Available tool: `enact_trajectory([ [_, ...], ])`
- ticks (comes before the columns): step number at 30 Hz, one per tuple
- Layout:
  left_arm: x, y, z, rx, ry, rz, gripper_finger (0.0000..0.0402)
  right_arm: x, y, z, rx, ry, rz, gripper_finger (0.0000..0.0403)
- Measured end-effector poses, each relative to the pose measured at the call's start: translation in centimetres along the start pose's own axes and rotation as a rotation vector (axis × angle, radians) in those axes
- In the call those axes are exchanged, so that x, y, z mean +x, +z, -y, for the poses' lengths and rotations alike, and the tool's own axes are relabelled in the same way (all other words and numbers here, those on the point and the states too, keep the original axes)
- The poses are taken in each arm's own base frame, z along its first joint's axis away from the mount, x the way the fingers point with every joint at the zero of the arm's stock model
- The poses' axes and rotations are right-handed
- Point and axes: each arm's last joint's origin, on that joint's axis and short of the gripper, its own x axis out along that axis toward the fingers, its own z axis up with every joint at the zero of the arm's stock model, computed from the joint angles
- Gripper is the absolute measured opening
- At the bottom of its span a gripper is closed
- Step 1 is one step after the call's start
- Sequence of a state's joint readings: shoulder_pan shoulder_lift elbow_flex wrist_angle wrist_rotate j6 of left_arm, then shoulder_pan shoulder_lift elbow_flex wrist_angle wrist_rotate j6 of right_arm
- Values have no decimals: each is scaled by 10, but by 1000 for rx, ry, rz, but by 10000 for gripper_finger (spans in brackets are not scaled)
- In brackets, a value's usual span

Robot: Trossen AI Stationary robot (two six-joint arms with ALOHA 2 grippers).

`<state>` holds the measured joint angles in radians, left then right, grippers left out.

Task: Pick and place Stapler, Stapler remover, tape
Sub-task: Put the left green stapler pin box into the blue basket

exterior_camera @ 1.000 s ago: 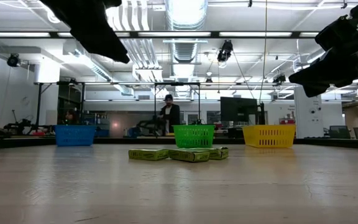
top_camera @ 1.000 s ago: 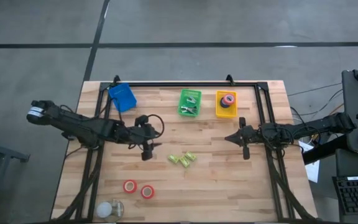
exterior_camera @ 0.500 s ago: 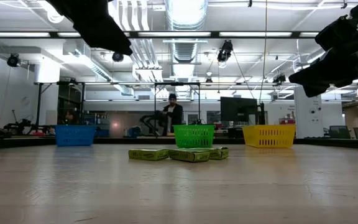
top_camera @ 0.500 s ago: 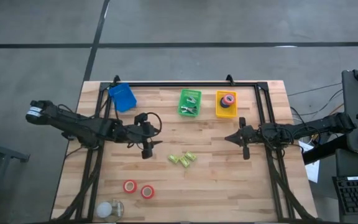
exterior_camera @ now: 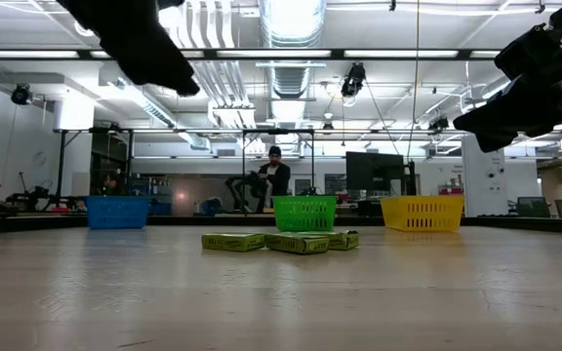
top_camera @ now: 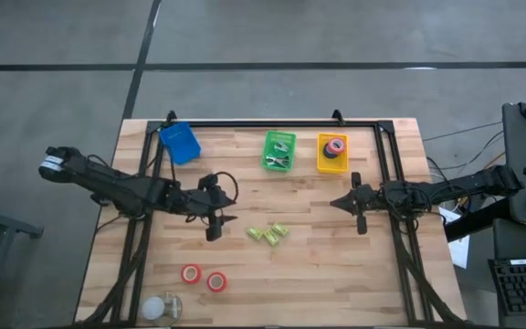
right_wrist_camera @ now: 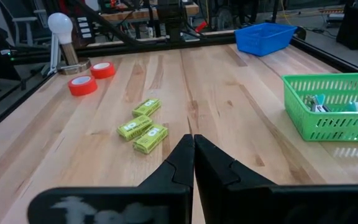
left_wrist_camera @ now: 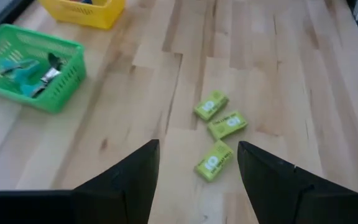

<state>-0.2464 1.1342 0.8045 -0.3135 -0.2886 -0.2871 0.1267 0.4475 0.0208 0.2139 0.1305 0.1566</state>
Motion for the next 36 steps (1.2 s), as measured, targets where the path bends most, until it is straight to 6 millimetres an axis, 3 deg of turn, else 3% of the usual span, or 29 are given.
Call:
enact_trajectory([
  [11,56,-30,10,103,15,-62,220,0,0,0,0,0,0,9],
  [22,97,-39,13,251,10,-115,218,0,0,0,0,0,0,9],
  [30,110,-42,3,241,-9,-145,218,0,0,0,0,0,0,9],
  [36,100,-47,4,148,-100,-247,218,0,0,0,0,0,0,9],
])
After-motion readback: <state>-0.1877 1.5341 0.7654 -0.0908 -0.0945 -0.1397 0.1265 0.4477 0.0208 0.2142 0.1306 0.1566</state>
